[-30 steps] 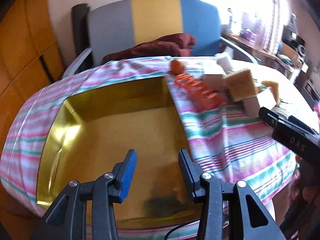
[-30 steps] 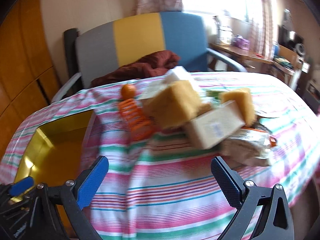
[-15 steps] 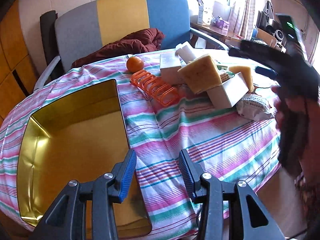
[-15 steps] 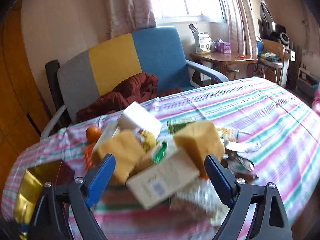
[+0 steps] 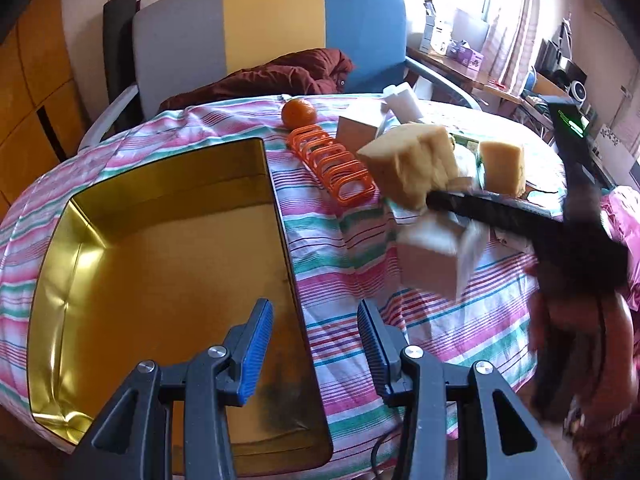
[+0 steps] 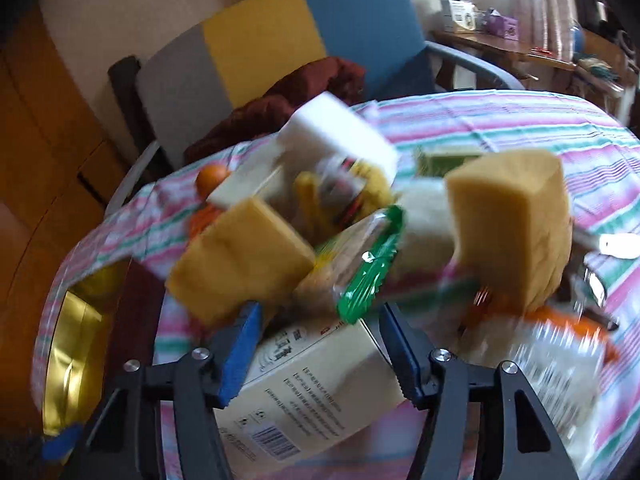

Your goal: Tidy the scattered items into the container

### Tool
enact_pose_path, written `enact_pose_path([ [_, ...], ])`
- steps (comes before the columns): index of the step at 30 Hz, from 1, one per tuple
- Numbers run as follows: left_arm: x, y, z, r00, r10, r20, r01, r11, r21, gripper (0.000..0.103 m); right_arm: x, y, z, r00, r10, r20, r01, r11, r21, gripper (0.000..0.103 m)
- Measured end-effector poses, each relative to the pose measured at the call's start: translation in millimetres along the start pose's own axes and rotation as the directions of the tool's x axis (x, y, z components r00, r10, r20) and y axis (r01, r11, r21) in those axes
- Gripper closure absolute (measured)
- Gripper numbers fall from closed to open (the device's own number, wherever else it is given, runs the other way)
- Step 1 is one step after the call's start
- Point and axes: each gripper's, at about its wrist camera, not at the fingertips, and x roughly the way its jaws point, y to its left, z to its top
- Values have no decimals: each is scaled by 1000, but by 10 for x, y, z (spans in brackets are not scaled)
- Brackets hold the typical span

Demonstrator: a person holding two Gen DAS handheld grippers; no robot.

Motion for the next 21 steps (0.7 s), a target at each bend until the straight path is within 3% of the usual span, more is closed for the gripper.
enact_pose_path([
  [4, 0, 16, -7, 1000, -13, -2, 13, 1000, -14, 59, -158, 145, -342, 995, 102, -19, -103, 995, -17, 40],
  [6, -2, 10, -15, 1000, -23, -4, 23, 1000, -14, 58, -244, 226, -482, 991, 129, -26, -131, 990, -54, 33],
  [7, -2, 2, -18, 1000, -27, -7, 27, 1000, -10, 58, -289, 241, -535, 991, 130, -20, -131, 989, -69, 27],
  [14, -91, -127, -6, 991, -135, 17, 134, 990, 42, 58, -803, -65, -569, 983, 71, 169, -67, 997, -30, 18],
  [16, -126, -218, 26, 979, -201, 16, 199, 976, 87, 58, -909, -199, -509, 979, 29, 202, -27, 1000, -16, 12],
  [17, -142, -270, 55, 969, -247, 12, 245, 964, 104, 58, -957, -279, -457, 978, 0, 210, 1, 1000, -6, 11],
  [18, -152, -323, 85, 947, -321, 1, 318, 939, 129, 57, -998, -362, -424, 975, -36, 219, 36, 999, 6, 10],
  [20, -151, -420, 138, 921, -388, -26, 387, 907, 170, 55, -1085, -538, -377, 966, -96, 239, 91, 995, 32, 10],
  [21, -144, -498, 174, 919, -394, -33, 392, 898, 198, 54, -1114, -642, -344, 960, -119, 252, 111, 993, 42, 7],
])
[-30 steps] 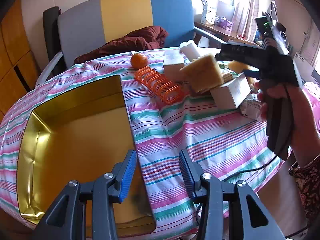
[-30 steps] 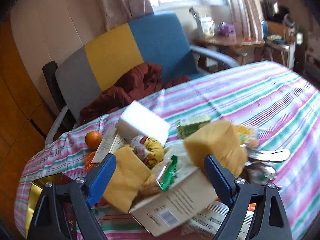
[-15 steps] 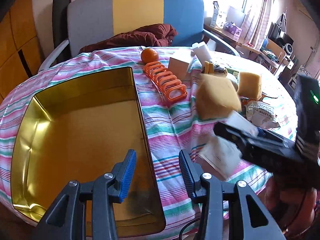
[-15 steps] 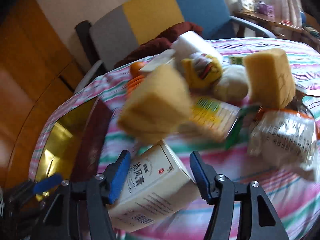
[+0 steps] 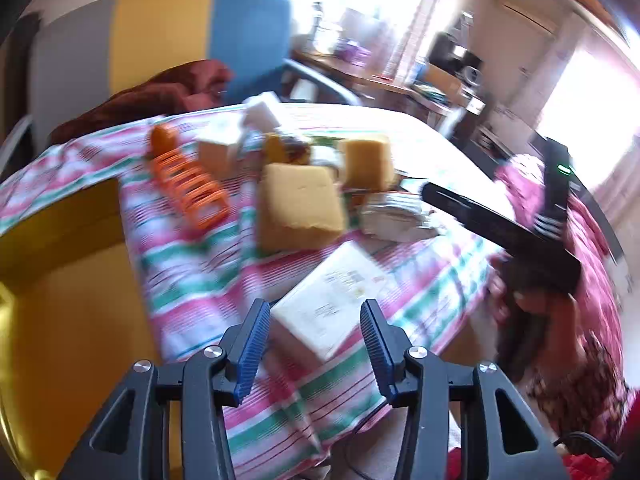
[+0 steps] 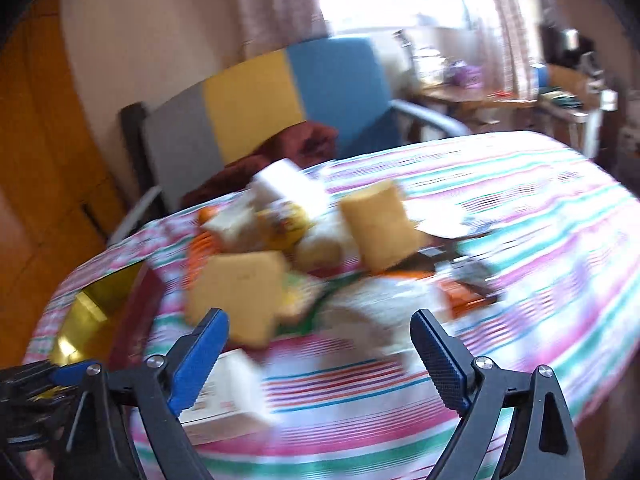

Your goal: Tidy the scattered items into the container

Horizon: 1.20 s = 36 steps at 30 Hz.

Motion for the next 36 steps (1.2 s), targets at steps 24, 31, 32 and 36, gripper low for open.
enact_pose_path([
  [24, 389, -289, -61, 982, -64, -177, 98, 978, 186, 51, 427, -69, -169, 963, 121, -241, -167, 970, -177, 34],
  [31, 437, -88, 58, 983, 29, -179, 9, 978, 208, 48, 330, -84, -1, 981, 107, -161, -144, 960, -238, 7],
  [32, 456, -84, 72, 981, 22, -192, 22, 975, 223, 48, 368, -59, 12, 978, 112, -178, -158, 950, -268, 7],
  [36, 502, -148, 83, 979, 40, -200, 23, 954, 299, 47, 558, 12, -35, 964, 105, -246, -193, 909, -368, 7],
])
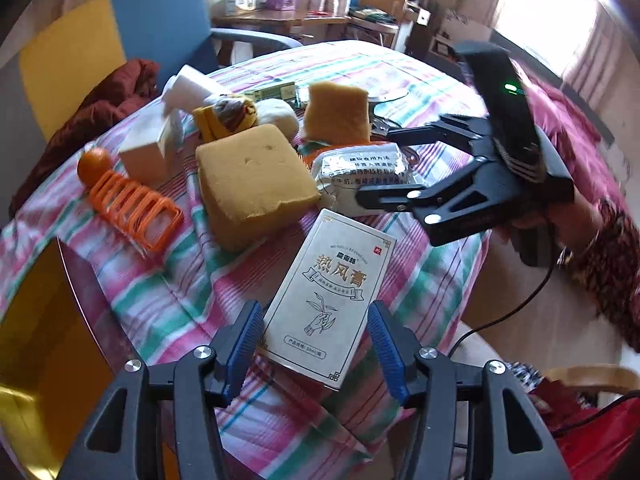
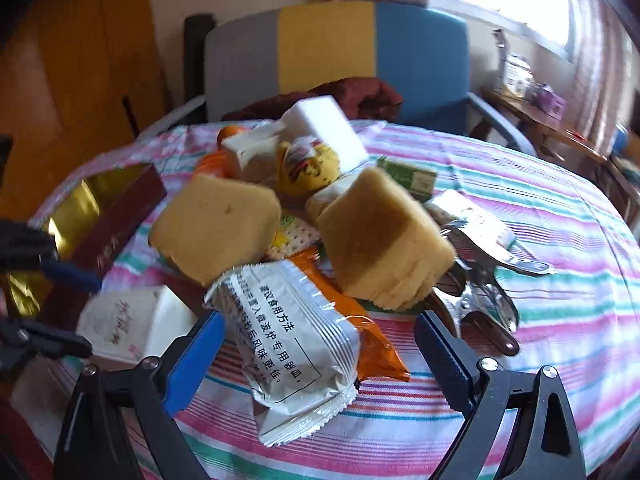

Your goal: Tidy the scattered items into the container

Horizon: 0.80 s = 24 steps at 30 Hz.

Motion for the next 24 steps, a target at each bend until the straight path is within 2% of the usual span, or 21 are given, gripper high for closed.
enact_pose_path([
  [2, 35, 8, -4, 999, -31, -14, 31, 999, -17, 47, 105, -15, -17, 1000, 5, -31, -5, 1000, -7, 7],
  [4, 82, 5, -33, 994, -100, -35, 98, 994, -47, 47, 170, -27, -35, 998, 22, -51, -21, 1000, 12, 16],
  [5, 118, -22, -67, 992, -114, -53, 111, 992, -54, 47, 170, -32, -45, 999, 21, -47, -19, 999, 30, 17],
  [8, 161, -134, -143, 993, -94, -66, 92, 995, -37, 47, 125, -47, -93, 999, 17, -37, -13, 995, 100, 21],
  [12, 148, -132, -122, 994, -100, -46, 94, 989, -119, 47, 27, -50, -195, 1000, -12, -24, 17, 980, 196, 21],
  [14, 152, -145, -87, 997, -73, -39, 67, 988, -142, 47, -4, -39, -235, 999, -28, -18, 31, 973, 230, 21],
  [17, 203, -234, -71, 998, -20, -54, 13, 994, -112, 47, -29, -22, -262, 999, -44, -17, 47, 963, 264, 21],
  [22, 345, -318, -147, 996, 28, -90, -36, 995, -89, 47, -26, 8, -267, 998, -58, -29, 64, 955, 289, 19],
  [24, 344, -312, -166, 996, 54, -67, -61, 994, -94, 47, -33, 21, -267, 998, -53, -30, 59, 955, 290, 19],
])
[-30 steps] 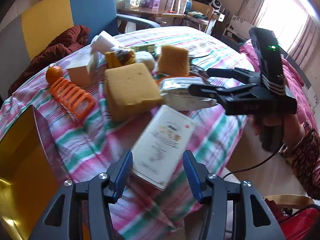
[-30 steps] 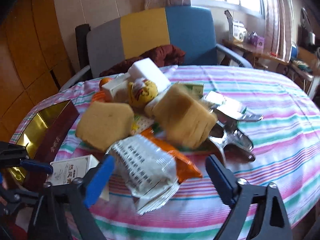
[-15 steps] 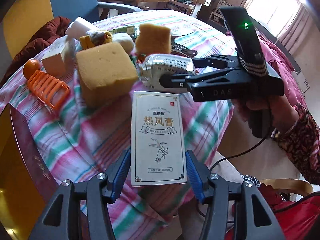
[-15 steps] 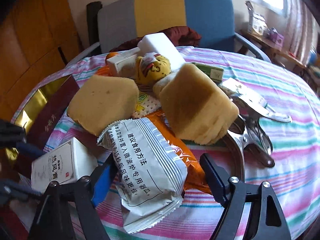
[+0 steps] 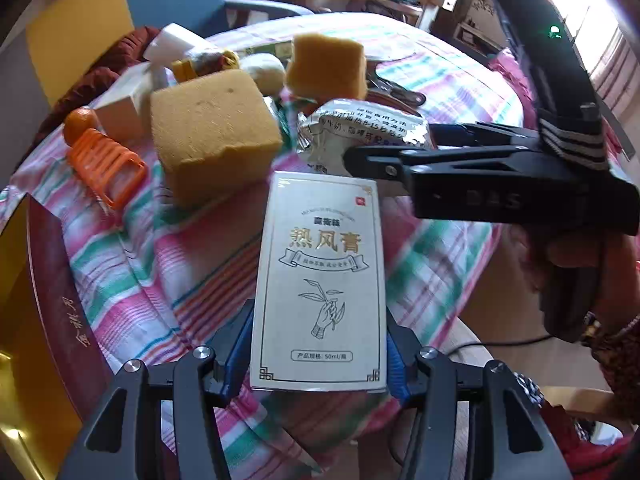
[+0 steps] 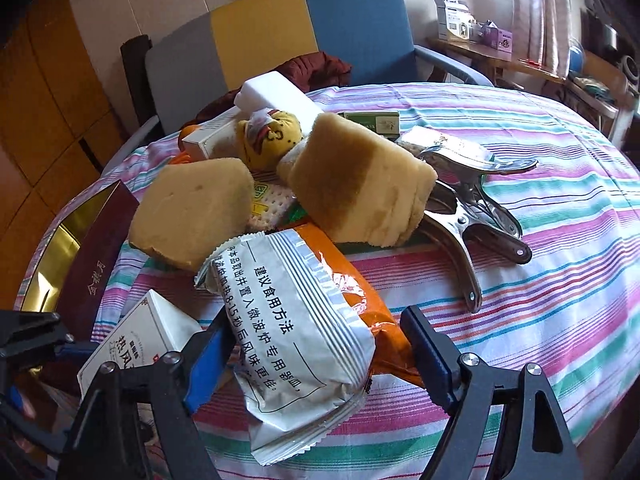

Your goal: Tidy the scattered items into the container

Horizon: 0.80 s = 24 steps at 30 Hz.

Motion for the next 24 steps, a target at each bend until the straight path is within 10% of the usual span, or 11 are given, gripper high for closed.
enact_pose_path([
  [11, -130, 160, -36, 998, -28, 54, 33, 996, -81, 49, -89, 139, 97, 997, -78, 0, 78, 988, -130, 13],
  [24, -338, 311, -101, 988, -41, 151, 69, 980, -186, 50, -177, 236, 81, 997, -60, -47, 57, 996, -64, 46],
])
